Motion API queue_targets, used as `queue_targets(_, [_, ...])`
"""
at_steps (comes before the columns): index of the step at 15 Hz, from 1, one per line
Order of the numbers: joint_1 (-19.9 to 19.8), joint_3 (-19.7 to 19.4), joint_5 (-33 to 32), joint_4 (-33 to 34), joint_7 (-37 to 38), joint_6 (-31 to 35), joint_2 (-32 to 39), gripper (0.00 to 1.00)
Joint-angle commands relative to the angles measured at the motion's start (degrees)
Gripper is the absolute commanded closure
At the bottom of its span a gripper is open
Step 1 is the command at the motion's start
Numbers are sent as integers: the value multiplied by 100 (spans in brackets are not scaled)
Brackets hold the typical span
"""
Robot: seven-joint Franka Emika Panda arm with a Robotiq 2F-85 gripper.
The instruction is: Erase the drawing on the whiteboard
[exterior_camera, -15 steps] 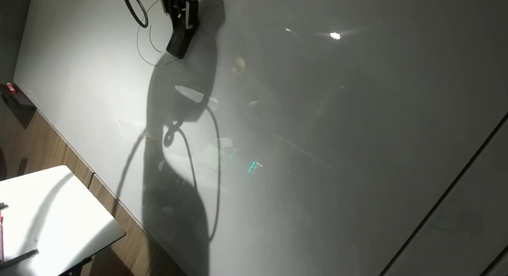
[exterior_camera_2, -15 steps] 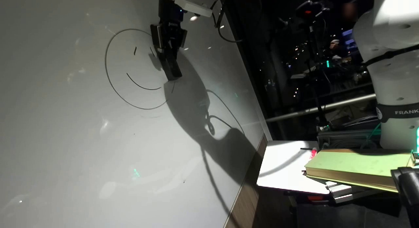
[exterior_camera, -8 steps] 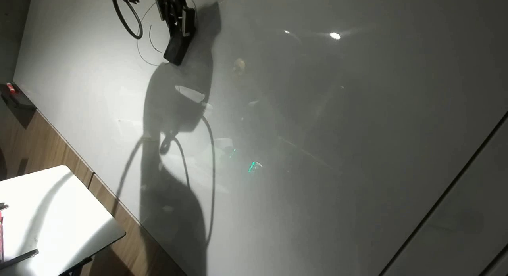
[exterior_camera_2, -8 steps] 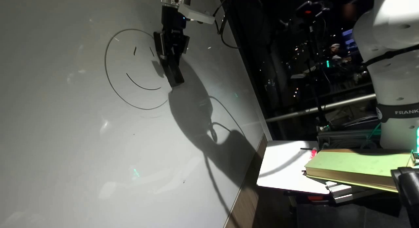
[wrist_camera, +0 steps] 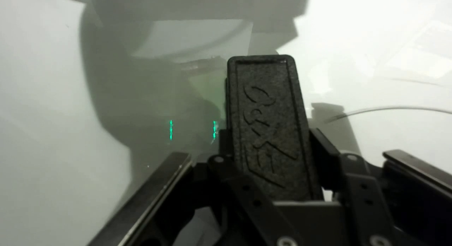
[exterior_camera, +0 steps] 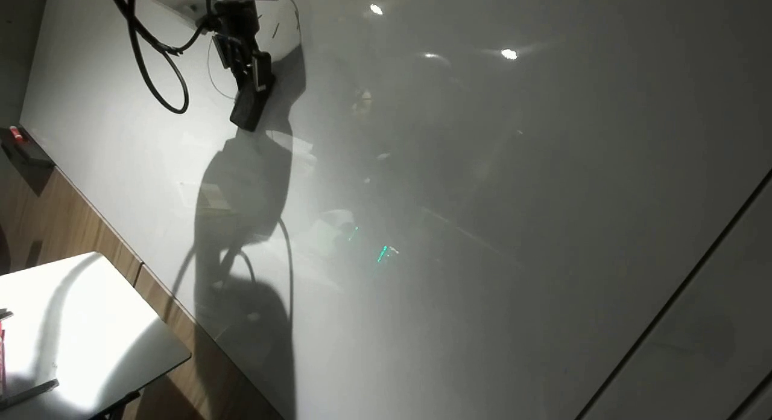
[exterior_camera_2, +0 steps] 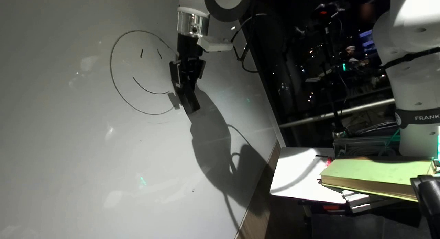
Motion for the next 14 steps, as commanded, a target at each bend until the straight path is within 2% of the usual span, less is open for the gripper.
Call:
queue_targets(1, [-323,300,-462,360,430,655,689,70])
queue_targets(7, [-756,401,-1165,941,819,506,967,70])
queue_targets(14, [-770,376,-1406,999,1124,246,679,70])
